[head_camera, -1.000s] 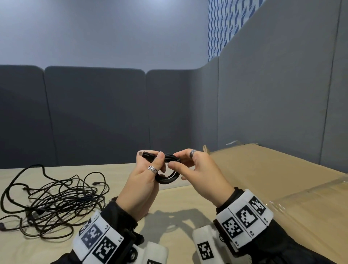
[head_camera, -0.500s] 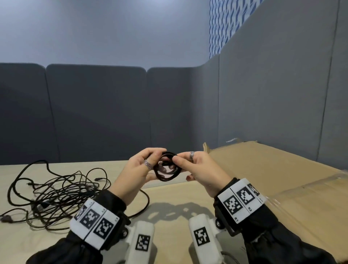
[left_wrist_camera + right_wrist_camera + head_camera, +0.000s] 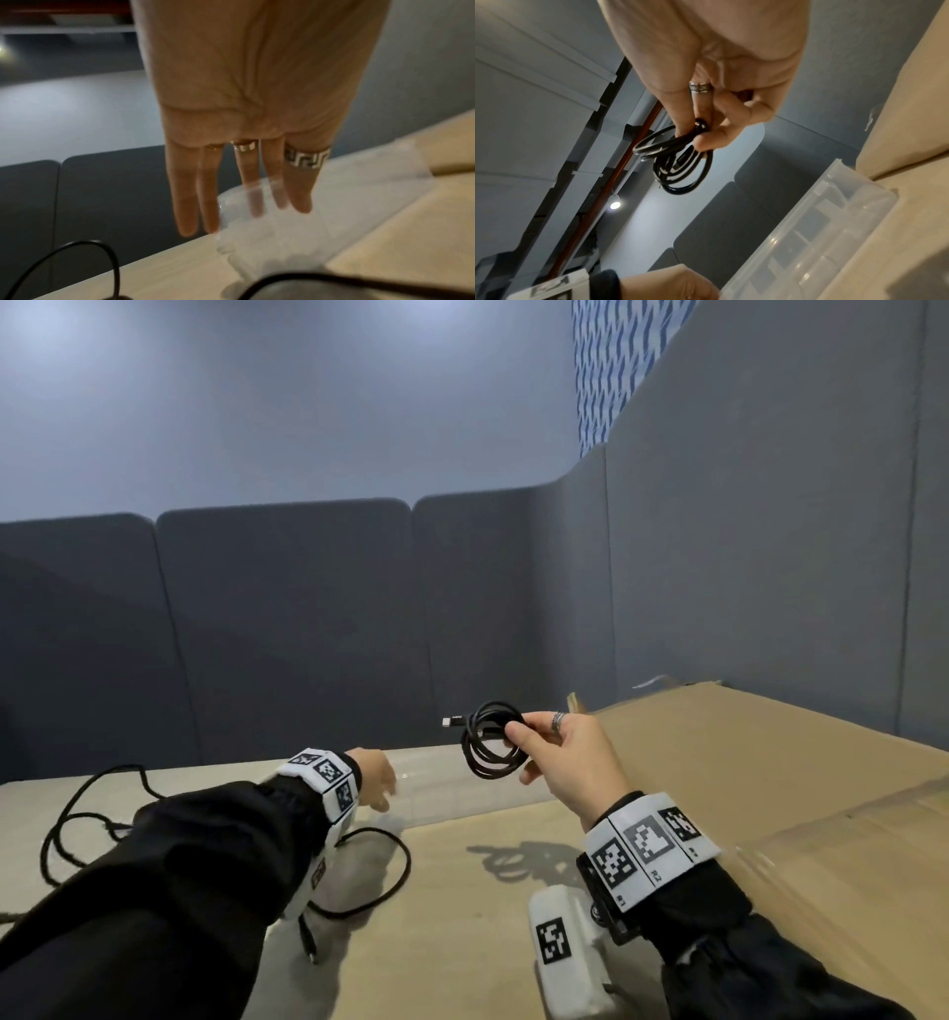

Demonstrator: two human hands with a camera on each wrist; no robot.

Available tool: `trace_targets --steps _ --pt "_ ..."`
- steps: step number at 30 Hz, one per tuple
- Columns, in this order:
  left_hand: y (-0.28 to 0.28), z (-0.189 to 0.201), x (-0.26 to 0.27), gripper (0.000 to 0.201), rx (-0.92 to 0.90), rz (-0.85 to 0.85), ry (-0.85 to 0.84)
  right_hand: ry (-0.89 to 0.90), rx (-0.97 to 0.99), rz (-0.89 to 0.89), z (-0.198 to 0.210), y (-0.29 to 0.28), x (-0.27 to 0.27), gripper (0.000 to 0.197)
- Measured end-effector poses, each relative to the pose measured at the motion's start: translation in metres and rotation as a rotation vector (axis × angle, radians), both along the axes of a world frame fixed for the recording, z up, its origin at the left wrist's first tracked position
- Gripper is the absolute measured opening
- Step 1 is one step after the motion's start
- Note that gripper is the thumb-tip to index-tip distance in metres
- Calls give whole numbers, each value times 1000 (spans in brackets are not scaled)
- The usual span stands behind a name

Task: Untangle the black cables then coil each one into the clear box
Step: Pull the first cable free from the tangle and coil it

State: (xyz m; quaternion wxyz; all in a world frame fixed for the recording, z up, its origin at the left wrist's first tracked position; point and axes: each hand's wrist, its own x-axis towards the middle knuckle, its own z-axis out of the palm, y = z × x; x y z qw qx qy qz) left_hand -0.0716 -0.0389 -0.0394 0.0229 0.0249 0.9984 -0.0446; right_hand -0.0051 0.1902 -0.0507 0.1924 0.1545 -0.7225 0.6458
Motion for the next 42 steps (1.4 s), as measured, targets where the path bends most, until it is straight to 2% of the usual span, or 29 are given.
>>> trace_targets --steps 2,6,10,12,16,20,22,25,30,33,35,37,39,42 --pt "0 -5 3 26 51 16 -17 -5 26 3 -1 0 -1 9" --pt "6 -6 23 35 180 2 9 -11 99 7 -1 0 2 8" --pt "16 -9 58 35 239 -63 47 -23 218 -16 -2 -8 9 23" --pt "13 -13 71 24 344 -86 79 -22 281 -16 0 -13 13 26" --pt "2 -16 90 14 592 -152 126 3 561 -47 21 -37 2 12" --pt "-5 -12 94 23 703 -167 95 67 1043 -121 42 -70 -16 15" --pt "-7 -11 93 24 702 -176 76 108 1230 -75 39 -86 -27 17" --pt "-10 -11 89 24 702 -187 73 119 1378 82 28 -106 -46 18" --pt "-13 -10 84 18 716 -190 105 -1 1402 285 26 -115 -64 20" --pt "-13 -9 85 13 699 -189 141 -6 1410 299 11 -122 -67 3" --pt "-14 -9 86 13 687 -182 166 31 1378 247 1 -125 -70 23" --pt "-15 -9 86 14 670 -177 181 59 1369 217 -2 -126 -69 24" --pt "-13 -9 86 10 605 -184 197 50 1360 216 -2 -127 -67 5" --pt "-7 -10 89 18 378 -197 308 40 1367 208 -8 -131 -64 14"
